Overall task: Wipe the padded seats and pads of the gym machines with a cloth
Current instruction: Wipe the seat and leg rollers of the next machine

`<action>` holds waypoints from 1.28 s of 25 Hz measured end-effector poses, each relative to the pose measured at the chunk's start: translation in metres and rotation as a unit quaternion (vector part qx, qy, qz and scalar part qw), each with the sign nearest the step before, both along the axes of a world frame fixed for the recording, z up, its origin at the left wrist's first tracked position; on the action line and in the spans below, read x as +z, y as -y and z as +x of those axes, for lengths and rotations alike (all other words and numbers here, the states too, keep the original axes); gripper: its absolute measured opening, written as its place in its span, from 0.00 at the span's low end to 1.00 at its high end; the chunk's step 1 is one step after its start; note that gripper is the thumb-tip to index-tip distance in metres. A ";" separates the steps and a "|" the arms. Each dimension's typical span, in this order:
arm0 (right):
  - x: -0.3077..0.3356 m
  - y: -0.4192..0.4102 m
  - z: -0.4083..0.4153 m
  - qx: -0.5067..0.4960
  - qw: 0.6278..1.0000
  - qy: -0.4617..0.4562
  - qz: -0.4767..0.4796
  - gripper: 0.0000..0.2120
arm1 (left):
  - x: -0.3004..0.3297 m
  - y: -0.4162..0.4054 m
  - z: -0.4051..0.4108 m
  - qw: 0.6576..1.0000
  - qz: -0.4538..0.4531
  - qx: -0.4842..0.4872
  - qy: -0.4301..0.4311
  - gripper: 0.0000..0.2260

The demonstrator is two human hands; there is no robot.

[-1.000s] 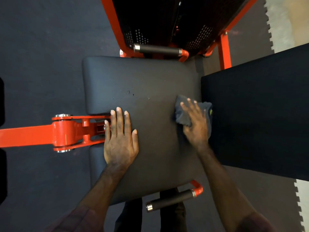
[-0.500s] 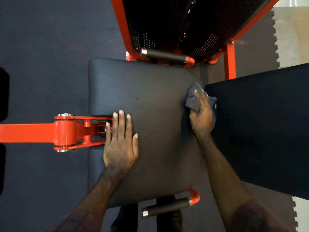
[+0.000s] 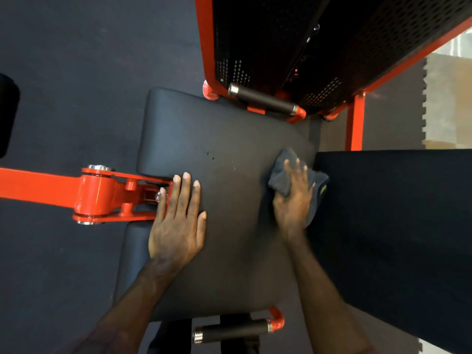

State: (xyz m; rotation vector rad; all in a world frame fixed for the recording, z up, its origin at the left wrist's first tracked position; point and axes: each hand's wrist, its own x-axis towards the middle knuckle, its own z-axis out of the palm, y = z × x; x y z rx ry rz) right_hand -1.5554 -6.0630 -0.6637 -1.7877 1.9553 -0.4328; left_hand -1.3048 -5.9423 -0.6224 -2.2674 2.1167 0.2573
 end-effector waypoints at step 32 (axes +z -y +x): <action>0.029 -0.028 0.080 0.127 0.991 0.047 -0.011 0.46 | 0.000 0.002 0.003 1.000 0.000 0.002 -0.014 0.33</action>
